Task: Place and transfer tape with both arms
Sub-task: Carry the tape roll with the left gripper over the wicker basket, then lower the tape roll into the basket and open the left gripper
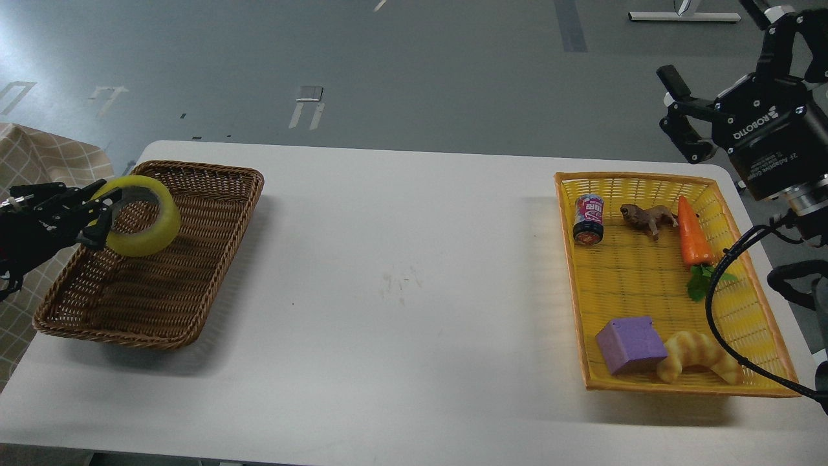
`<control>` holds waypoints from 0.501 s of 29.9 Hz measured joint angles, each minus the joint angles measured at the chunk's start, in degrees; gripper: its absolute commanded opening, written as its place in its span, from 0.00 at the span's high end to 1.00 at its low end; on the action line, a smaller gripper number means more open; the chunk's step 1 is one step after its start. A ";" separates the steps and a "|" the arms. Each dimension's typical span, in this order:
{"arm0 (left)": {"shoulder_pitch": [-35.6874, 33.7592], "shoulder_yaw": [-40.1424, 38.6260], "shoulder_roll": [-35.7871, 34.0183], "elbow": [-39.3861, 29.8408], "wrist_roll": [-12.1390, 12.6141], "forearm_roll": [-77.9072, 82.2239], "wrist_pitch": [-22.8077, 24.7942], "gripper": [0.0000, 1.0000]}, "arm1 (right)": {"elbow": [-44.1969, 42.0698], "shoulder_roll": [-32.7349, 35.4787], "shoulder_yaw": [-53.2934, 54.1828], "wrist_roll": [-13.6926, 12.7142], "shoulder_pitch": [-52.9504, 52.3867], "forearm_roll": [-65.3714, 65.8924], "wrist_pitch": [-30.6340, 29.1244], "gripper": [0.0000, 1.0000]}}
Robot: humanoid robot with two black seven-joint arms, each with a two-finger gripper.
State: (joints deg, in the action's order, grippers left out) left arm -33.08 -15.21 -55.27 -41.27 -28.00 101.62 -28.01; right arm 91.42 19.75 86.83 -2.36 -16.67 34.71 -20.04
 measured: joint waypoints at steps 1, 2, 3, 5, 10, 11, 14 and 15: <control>0.04 0.00 0.63 0.39 0.00 -0.04 0.00 0.78 | 0.13 0.00 0.00 -0.07 0.07 0.00 0.00 0.00; 0.10 0.00 1.06 0.62 0.00 -0.05 0.00 0.78 | 0.19 0.00 0.00 -0.15 0.10 0.00 0.00 0.00; 0.16 0.00 1.48 0.78 0.00 -0.06 0.00 0.78 | 0.21 0.02 0.01 -0.25 0.13 0.00 0.00 0.00; 0.40 0.00 2.21 0.90 0.00 -0.11 0.00 0.77 | 0.21 0.19 0.04 -0.32 0.19 0.00 0.00 0.00; 1.99 0.01 3.23 0.95 0.00 -0.25 0.00 0.75 | 0.39 0.36 0.15 -0.36 0.64 0.00 0.04 0.00; 2.05 0.01 3.30 0.95 0.00 -0.29 0.00 0.75 | 0.43 0.36 0.20 -0.36 0.69 0.00 0.07 0.00; 2.12 0.01 3.89 1.36 0.00 -0.37 0.00 0.72 | 0.66 0.39 0.38 -0.36 0.78 0.01 0.17 0.00; 2.12 0.01 4.22 1.66 0.00 -0.40 0.00 0.70 | 0.88 0.44 0.46 -0.36 0.81 0.01 0.18 0.00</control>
State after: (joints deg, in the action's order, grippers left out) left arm -30.95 -15.20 -51.05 -39.62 -28.00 101.22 -28.01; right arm 92.30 20.20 87.29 -2.72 -15.86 34.72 -19.86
